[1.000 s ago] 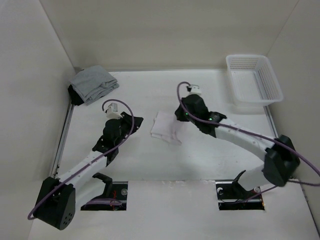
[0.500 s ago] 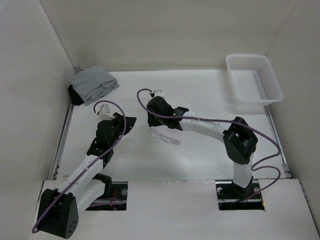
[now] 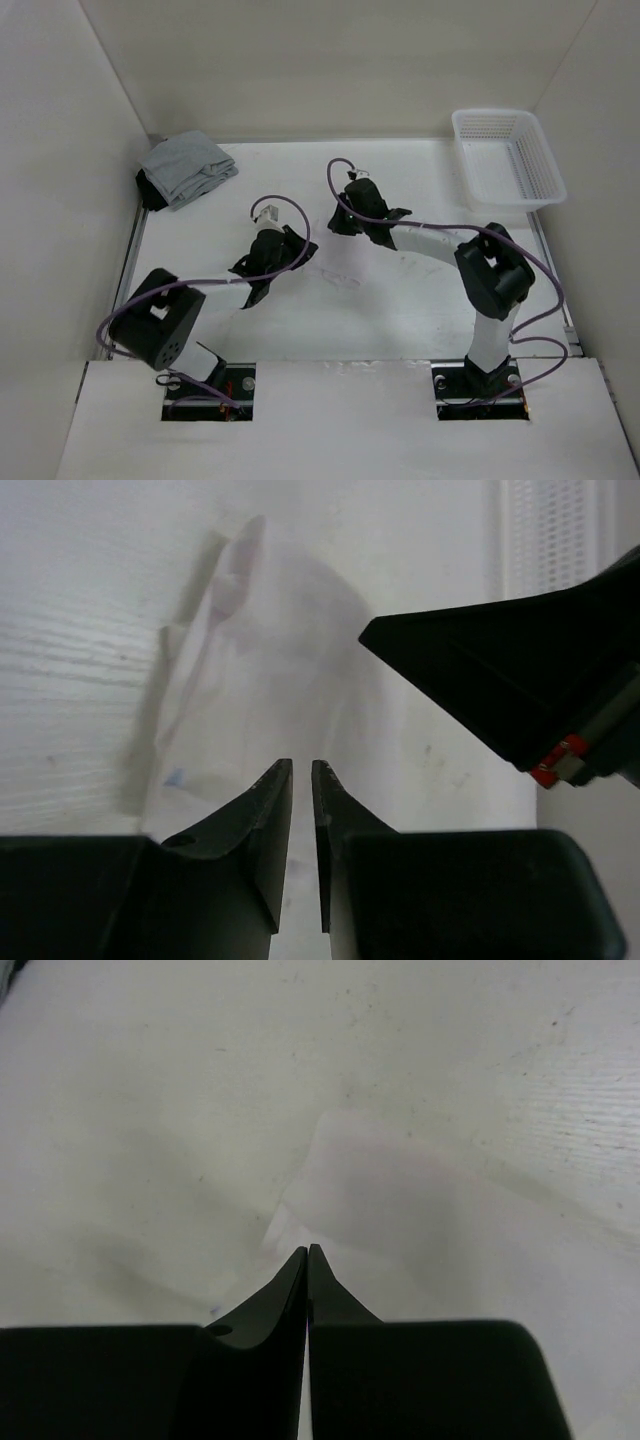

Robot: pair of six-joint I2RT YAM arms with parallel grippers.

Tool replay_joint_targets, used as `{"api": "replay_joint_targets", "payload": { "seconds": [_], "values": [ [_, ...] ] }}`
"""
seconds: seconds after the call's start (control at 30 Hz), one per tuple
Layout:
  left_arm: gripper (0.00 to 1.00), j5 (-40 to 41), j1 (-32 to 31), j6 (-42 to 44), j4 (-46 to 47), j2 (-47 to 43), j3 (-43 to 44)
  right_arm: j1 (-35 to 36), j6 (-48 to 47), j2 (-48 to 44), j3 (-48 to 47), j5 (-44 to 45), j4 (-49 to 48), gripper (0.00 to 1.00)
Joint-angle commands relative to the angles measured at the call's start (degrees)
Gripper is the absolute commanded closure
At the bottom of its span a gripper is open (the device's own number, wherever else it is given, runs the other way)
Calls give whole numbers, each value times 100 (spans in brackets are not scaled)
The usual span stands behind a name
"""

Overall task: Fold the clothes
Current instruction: Fold the tank top

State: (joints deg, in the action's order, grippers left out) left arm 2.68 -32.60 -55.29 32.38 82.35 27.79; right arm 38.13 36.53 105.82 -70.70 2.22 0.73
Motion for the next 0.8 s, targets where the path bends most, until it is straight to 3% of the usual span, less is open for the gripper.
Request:
{"api": "replay_joint_targets", "payload": {
  "seconds": [0.0, 0.17, 0.4, 0.6, 0.77],
  "values": [
    [88, 76, 91, -368, 654, 623, 43, -29, 292, 368, -67, -686, -846, 96],
    [89, -276, 153, -720, 1217, 1239, -379, -152, 600, 843, -181, -995, -1233, 96],
    [89, -347, 83, -966, 1692, 1293, -942, -556, 1057, 1256, -330, -1109, -1559, 95],
    [88, -285, 136, -879, 1614, 609, -1250, -627, 1224, 1590, -664, -1224, -1541, 95],
    [79, -119, 74, -704, 1272, -401, -1267, -697, 1383, 1469, -753, -1198, -1664, 95]
  ]
}}
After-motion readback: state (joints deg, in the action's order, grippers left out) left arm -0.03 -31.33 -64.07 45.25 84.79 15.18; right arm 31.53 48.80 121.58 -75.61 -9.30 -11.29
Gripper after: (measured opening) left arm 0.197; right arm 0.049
